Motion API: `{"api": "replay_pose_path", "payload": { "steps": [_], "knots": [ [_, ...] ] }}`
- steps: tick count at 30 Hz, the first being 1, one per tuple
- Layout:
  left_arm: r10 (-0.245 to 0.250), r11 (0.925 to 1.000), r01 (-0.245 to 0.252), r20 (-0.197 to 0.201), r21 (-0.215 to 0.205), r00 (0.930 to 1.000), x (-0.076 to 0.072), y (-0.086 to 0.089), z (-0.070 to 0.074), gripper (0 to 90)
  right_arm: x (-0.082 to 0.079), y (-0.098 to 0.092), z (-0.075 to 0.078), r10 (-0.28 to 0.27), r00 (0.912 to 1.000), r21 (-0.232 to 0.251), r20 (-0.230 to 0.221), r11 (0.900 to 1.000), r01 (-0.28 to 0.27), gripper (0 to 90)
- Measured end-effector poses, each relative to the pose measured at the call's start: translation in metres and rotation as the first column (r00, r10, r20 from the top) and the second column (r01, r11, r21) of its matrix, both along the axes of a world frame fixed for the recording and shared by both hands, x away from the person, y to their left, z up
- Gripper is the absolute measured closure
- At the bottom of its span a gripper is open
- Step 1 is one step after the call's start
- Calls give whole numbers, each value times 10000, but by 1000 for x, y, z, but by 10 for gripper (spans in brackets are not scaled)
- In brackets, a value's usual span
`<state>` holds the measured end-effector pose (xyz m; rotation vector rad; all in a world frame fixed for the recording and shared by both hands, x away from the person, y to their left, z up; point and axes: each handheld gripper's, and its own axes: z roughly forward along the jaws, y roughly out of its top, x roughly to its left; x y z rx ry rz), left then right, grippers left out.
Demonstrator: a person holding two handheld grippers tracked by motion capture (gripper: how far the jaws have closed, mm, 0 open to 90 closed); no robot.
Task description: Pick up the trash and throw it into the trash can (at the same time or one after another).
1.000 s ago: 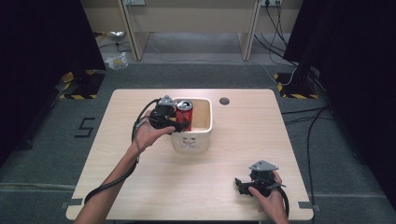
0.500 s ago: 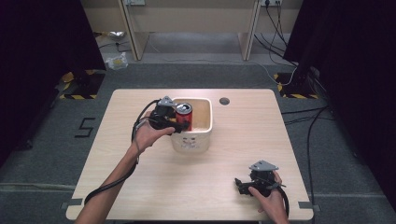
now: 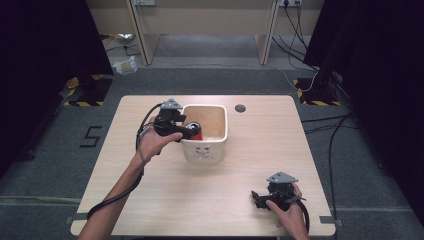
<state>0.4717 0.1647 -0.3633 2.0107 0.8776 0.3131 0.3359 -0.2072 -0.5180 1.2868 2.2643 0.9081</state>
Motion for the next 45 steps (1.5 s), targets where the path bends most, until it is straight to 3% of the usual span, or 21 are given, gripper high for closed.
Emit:
{"api": "replay_pose_path", "payload": {
  "steps": [13,22,33,45],
  "knots": [
    [618,9969,-602,314,-507,9976,-6,40,20,191,0,0,0,1,10000,0,3,10000,-1,2],
    [1161,9916,-1145,248,-597,9929,-7,71,17,195,0,0,0,1,10000,-1,3,10000,-1,2],
    [1782,9823,-1762,269,-640,9836,-5,95,-3,195,0,0,0,-12,10000,6,-11,10000,12,2],
    [2468,9689,-2466,59,-204,9691,15,106,-53,222,0,0,0,-10,10000,4,-11,10000,10,2]
  ]
}}
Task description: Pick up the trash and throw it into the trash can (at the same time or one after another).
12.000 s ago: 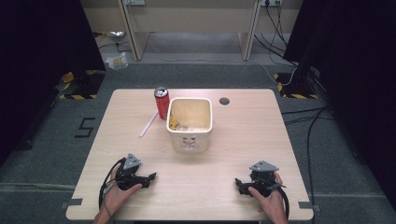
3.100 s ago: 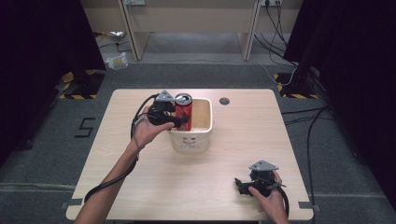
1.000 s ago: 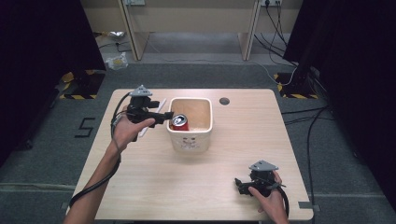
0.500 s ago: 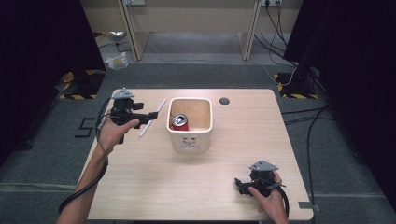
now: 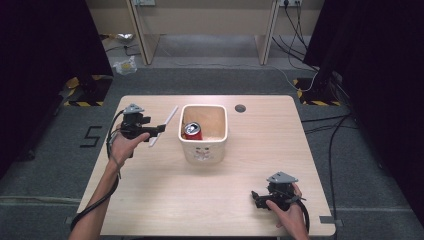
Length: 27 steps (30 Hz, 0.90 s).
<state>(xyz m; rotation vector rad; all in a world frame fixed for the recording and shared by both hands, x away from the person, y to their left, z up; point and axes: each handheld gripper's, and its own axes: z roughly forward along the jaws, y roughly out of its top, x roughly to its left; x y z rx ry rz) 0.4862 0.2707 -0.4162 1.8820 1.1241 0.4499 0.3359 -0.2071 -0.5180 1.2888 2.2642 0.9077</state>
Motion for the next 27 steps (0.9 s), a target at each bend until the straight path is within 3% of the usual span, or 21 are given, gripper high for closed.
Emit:
{"api": "replay_pose_path", "payload": {
  "steps": [9,15,27],
  "knots": [
    [379,9993,-380,-231,-37,9990,8,6,-25,227,0,0,0,-1,10000,2,0,10000,1,2],
    [655,9977,-649,-360,181,9972,15,8,-42,256,0,0,0,1,10000,0,1,10000,-1,2],
    [1019,9910,-953,-688,938,9924,23,14,-77,437,0,0,0,-2,10000,1,0,10000,2,2]
  ]
}}
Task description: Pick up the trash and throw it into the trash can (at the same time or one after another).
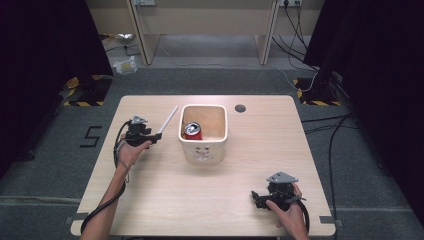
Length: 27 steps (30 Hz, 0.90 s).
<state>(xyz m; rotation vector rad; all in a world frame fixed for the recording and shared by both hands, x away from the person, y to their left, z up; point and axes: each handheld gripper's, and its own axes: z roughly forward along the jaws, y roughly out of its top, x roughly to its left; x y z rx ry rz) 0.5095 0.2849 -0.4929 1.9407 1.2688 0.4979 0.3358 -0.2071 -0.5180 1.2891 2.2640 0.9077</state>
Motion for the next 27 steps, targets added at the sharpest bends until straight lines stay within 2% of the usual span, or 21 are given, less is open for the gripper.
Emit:
{"api": "replay_pose_path", "payload": {
  "steps": [10,15,24,27],
  "knots": [
    [44,9992,-32,-298,388,9995,2,1,-14,549,0,0,0,3,10000,0,1,10000,-3,2],
    [139,9990,-118,-472,436,9988,4,2,-19,620,0,0,0,4,10000,3,0,10000,-4,2],
    [215,9982,-199,-272,570,9994,4,2,-21,774,0,0,0,5,10000,4,-3,10000,-5,2],
    [218,9979,-203,-238,616,9995,3,2,-21,789,0,0,0,6,10000,3,-1,10000,-6,2]
  ]
}}
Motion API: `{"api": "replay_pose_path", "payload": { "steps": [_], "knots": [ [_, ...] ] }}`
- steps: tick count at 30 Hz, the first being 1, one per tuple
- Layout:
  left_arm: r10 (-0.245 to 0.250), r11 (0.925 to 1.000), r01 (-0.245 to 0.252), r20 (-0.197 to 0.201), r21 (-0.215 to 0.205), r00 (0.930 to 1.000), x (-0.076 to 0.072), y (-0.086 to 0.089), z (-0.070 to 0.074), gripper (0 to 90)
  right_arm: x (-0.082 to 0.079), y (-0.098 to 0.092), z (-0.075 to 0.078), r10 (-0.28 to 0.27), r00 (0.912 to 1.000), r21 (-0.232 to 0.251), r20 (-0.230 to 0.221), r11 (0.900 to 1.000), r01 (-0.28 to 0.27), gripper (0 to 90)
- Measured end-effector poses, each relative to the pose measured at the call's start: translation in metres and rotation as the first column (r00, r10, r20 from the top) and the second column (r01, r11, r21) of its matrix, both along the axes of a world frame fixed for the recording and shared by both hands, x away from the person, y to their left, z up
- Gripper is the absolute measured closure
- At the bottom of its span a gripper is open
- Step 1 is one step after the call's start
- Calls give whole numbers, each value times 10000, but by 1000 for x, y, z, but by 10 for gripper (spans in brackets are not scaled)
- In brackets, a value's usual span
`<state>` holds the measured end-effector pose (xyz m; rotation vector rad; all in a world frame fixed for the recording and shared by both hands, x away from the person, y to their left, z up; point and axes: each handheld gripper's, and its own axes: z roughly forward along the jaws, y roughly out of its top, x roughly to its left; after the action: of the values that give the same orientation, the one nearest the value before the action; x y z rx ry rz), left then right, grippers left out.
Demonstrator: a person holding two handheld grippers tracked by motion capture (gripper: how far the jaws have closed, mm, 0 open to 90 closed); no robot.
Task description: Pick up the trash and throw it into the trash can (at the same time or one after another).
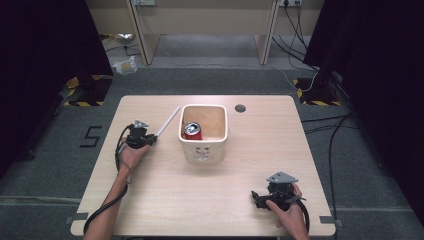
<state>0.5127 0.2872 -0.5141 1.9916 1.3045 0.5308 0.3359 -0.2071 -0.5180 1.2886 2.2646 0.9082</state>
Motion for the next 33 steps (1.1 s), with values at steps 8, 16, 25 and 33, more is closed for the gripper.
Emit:
{"api": "replay_pose_path", "payload": {
  "steps": [8,16,25,33],
  "knots": [
    [-145,9998,144,92,125,9999,-4,0,2,797,0,0,0,1,10000,0,1,10000,-1,2],
    [-411,9992,410,321,35,9986,-13,5,23,798,0,0,0,0,10000,-1,0,10000,0,2],
    [-632,9979,638,494,-98,9968,-22,9,44,797,0,0,0,-11,10000,7,-6,10000,11,2],
    [-830,9964,842,725,-126,9939,-33,13,64,796,0,0,0,-12,10000,5,-7,10000,12,2]
  ]
}}
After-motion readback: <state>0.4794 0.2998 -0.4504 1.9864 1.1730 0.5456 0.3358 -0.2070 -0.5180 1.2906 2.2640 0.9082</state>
